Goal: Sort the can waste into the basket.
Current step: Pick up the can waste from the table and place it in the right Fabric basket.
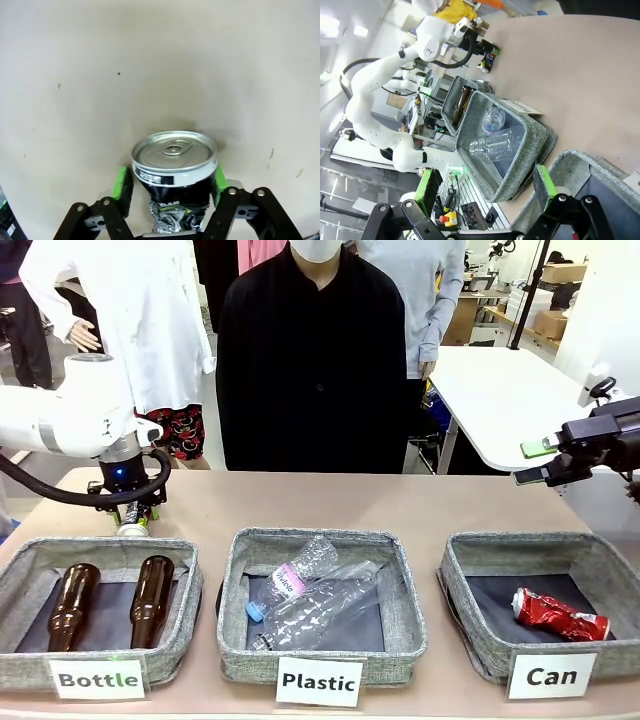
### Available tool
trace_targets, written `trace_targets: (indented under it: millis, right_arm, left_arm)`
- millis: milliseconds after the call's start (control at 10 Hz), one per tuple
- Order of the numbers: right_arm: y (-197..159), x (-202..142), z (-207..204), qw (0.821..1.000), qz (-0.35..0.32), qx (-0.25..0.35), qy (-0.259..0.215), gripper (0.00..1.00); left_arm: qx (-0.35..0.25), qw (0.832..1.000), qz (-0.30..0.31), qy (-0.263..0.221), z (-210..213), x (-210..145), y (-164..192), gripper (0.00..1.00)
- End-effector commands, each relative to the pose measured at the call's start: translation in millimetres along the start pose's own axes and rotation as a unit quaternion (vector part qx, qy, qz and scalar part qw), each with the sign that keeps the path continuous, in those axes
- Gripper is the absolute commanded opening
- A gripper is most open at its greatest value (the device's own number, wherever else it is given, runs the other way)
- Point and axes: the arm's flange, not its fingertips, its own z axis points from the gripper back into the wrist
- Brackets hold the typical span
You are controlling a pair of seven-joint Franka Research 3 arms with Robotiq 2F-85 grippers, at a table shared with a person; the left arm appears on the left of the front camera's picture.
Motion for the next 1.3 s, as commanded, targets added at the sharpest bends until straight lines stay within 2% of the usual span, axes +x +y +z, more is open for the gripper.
trace_targets:
  millis: [0,100,400,700,800,900,1000,1100,1200]
  right_arm:
    - [1.5,1.4,3.3,1.000,0.010,0.002,0.003,1.00]
    - [1.5,1.4,3.3,1.000,0.010,0.002,0.003,1.00]
    - [1.5,1.4,3.3,1.000,0.010,0.002,0.003,1.00]
    - [1.5,1.4,3.3,1.000,0.010,0.002,0.003,1.00]
    - [1.5,1.4,3.3,1.000,0.010,0.002,0.003,1.00]
    - [1.5,1.4,3.3,1.000,0.010,0.002,0.003,1.00]
    - [1.5,1.4,3.3,1.000,0.010,0.002,0.003,1.00]
    - [1.5,1.4,3.3,1.000,0.010,0.002,0.003,1.00]
    - [1.5,1.4,3.3,1.000,0.010,0.002,0.003,1.00]
  left_arm:
    - [-0.013,1.000,-0.014,0.000,0.4,-0.9,4.0,0.37]
    - [-0.018,1.000,-0.019,-0.001,2.1,-2.5,4.2,0.00]
    - [-0.051,0.998,-0.026,-0.035,12.5,-9.2,7.4,0.00]
    - [-0.118,0.987,-0.057,-0.091,78.1,-29.7,25.0,0.00]
    - [-0.145,0.980,-0.093,-0.095,106.1,-46.0,34.6,0.00]
    - [-0.173,0.971,-0.151,-0.073,129.4,-67.7,46.3,0.00]
    - [-0.191,0.951,-0.244,-0.020,148.2,-97.4,63.0,0.00]
    - [-0.196,0.932,-0.305,-0.006,153.1,-129.9,80.3,0.00]
    - [-0.199,0.907,-0.372,-0.002,149.4,-165.8,98.5,0.00]
